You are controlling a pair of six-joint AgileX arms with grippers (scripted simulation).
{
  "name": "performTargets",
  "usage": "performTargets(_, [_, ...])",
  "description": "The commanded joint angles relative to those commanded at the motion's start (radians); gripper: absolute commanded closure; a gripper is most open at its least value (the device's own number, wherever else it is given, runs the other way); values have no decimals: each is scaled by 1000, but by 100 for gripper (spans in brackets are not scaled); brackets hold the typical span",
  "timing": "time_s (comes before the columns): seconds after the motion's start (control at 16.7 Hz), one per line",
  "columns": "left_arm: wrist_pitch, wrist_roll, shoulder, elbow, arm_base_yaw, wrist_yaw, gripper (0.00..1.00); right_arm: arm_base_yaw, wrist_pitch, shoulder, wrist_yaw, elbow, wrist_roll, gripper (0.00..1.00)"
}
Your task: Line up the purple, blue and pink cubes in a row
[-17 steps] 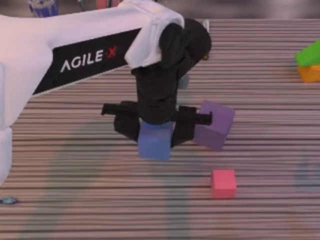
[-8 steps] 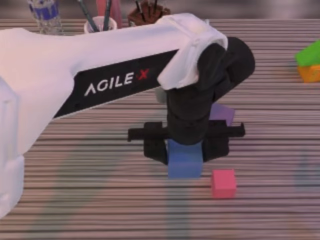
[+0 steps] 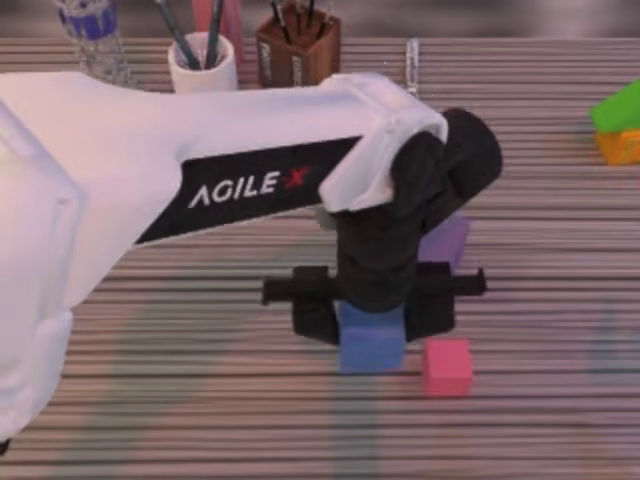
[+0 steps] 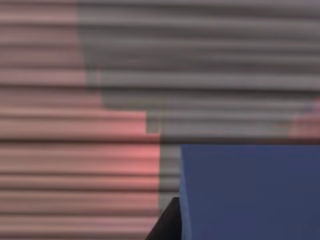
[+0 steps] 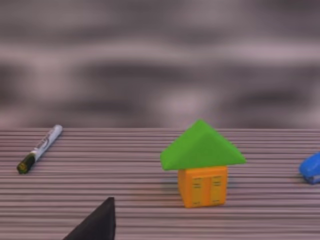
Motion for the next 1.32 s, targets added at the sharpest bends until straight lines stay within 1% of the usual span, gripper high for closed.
performTargets(0.24, [106, -4, 30, -83, 1, -3, 100, 0, 0, 0, 0, 0, 0, 0])
performTargets(0.48, [112, -4, 31, -88, 1, -3, 100, 0, 0, 0, 0, 0, 0, 0])
performTargets(1.26, [112, -4, 31, -88, 1, -3, 2, 0, 0, 0, 0, 0, 0, 0])
performTargets(1.32, [112, -4, 31, -88, 1, -3, 0, 0, 0, 0, 0, 0, 0, 0])
